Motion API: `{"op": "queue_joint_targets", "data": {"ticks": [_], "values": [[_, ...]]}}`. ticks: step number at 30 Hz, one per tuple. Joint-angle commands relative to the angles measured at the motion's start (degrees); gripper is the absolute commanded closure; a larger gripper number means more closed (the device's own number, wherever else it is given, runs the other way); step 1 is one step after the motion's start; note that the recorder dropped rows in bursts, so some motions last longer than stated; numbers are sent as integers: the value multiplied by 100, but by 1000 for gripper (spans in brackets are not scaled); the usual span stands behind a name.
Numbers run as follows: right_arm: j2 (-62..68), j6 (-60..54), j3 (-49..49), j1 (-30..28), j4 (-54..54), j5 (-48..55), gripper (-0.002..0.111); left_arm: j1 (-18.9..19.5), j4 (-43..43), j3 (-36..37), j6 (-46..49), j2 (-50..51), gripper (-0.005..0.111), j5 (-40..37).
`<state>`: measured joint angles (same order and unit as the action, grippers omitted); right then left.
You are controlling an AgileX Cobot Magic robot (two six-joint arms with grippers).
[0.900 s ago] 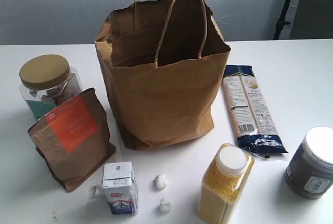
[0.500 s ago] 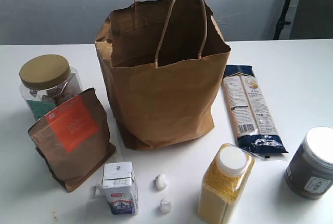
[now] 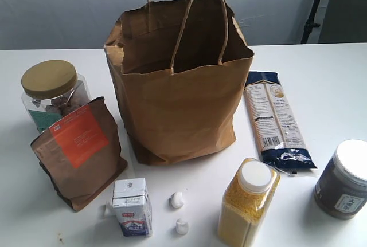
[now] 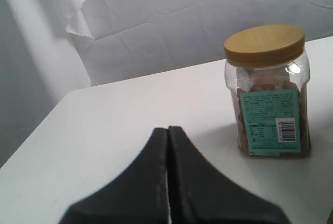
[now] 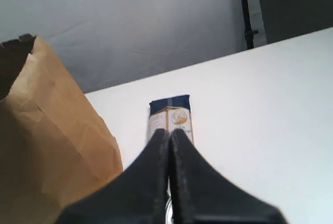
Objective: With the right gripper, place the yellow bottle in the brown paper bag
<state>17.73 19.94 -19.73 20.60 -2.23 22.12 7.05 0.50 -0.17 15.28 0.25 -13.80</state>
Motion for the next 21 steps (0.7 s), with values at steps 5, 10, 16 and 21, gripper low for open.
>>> {"op": "queue_joint_targets", "data": {"ticks": [5,10,16,21], "values": [[1102,1474,-1584,1045,-386,2528,108,-34,0,17,-12,-25,107,53],[2190,2116,-1810,2325,-400,2800,108,-34,0,17,-12,-25,107,53],[3765,2914,-2584,3632,-402,2949,108,-34,0,17,-12,-25,107,53],[4612,4270,-3655,4348,-1030,3814,80,-34,0,17,-12,-25,107,53]]}}
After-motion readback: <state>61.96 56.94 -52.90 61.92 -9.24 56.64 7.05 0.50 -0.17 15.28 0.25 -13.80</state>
